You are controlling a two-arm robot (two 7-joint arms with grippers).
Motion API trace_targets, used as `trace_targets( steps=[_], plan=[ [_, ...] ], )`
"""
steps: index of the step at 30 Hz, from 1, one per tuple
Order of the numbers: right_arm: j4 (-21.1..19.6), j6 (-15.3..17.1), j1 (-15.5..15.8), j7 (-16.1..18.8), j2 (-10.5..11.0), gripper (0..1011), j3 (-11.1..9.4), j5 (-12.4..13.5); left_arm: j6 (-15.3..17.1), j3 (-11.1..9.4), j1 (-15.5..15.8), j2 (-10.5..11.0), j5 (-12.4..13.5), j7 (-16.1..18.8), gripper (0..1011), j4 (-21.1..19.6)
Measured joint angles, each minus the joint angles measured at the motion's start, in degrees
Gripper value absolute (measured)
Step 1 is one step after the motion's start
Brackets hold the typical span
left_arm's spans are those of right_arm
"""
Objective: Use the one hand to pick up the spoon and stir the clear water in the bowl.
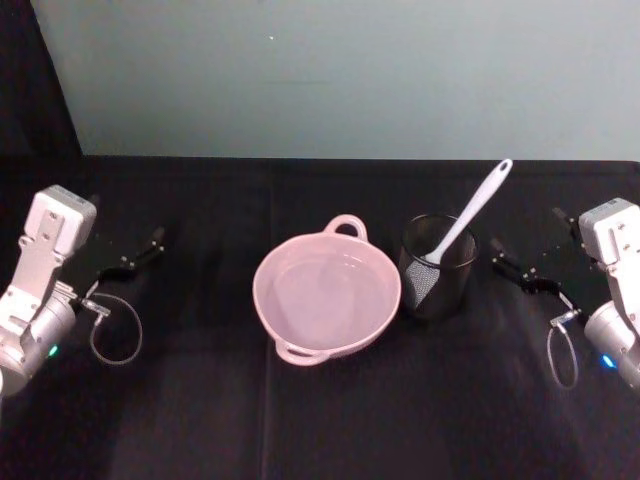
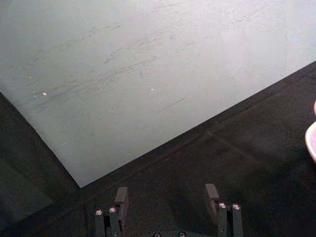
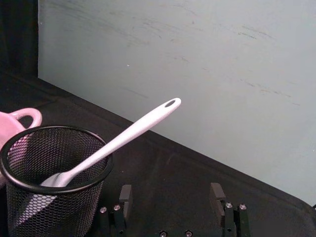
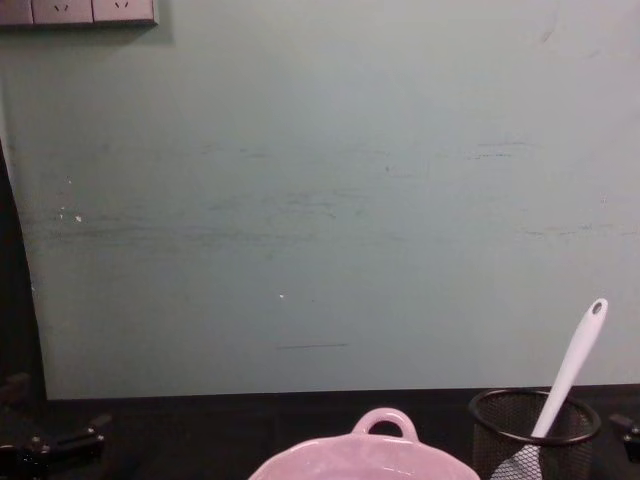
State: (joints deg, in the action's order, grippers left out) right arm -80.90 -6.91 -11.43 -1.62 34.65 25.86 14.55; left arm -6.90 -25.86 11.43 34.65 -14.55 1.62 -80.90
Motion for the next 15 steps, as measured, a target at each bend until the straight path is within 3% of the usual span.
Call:
trace_targets(
  steps=[7, 15],
  plan=[
    [-0.12, -0.02, 0.13, 0.00, -0.03, 1003, -0.17, -0.05, 0.00, 0.00, 0.00, 0.00, 0.00, 0.00, 1011, 0.00],
    [-4.09, -1.30, 4.26, -0.96, 0.41, 1002, -3.11, 0.08, 0.00, 0.00, 0.00, 0.00, 0.00, 0.00, 1011, 0.00]
  ],
)
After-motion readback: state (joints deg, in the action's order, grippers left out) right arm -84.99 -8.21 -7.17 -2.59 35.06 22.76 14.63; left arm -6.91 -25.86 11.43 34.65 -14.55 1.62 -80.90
